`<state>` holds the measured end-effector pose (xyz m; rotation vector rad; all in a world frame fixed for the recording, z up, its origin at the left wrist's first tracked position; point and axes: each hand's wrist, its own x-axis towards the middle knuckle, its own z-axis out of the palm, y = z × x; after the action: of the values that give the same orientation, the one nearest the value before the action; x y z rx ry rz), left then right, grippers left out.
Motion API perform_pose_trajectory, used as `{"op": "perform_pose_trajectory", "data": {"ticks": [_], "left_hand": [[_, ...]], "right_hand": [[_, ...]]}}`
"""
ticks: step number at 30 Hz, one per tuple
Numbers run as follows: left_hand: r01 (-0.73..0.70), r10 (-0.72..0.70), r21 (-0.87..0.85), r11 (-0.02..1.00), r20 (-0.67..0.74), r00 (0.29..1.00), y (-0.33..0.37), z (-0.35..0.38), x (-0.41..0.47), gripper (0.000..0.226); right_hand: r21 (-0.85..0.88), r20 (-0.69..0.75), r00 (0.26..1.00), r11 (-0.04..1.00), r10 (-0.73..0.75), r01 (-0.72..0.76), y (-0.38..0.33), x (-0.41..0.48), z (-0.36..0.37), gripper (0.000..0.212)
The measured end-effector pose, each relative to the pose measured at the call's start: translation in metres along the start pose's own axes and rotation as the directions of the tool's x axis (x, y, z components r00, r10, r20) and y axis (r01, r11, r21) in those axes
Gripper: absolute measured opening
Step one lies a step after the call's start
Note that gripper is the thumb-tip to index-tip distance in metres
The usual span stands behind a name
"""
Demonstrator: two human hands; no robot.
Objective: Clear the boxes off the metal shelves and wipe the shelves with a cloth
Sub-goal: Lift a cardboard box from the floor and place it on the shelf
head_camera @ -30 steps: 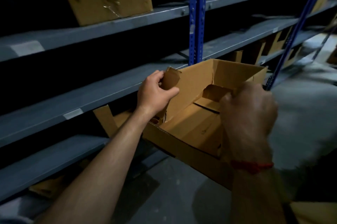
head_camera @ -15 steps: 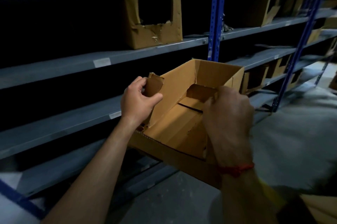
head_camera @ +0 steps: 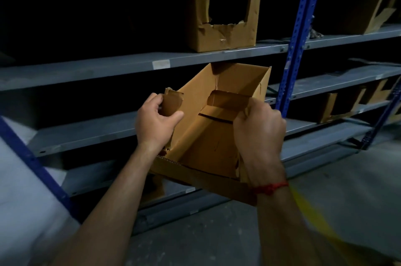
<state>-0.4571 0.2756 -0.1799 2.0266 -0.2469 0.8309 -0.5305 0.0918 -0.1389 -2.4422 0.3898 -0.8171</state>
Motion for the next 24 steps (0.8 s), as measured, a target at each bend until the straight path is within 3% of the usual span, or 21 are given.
{"op": "perform_pose_trajectory", "data": {"ticks": [5,9,19,24], "left_hand": [[-0.002,0.004,0.054,0.999,-0.040,0.999,0.000,0.001,0.000,0.016],[0.034,-0.019,0.095,0.995,-0.154,0.988,-0.003,-0.008,-0.002,0.018],[0.143,-0.073,0.191,0.971,-0.333,0.940,-0.009,0.004,-0.014,0.023],[0.226,-0.088,0.267,0.937,-0.443,0.892,-0.008,0.021,-0.015,0.023]], "right_hand": [[0.007,0.019,0.999,0.999,-0.042,0.042,-0.002,0.017,0.004,0.012],[0.011,0.082,0.983,0.986,-0.164,0.164,-0.004,0.021,0.008,0.011],[0.171,0.150,0.933,0.938,-0.326,0.300,0.004,0.066,0.027,0.029],[0.375,0.138,0.931,0.888,-0.339,0.268,0.020,0.098,0.068,0.035]]}}
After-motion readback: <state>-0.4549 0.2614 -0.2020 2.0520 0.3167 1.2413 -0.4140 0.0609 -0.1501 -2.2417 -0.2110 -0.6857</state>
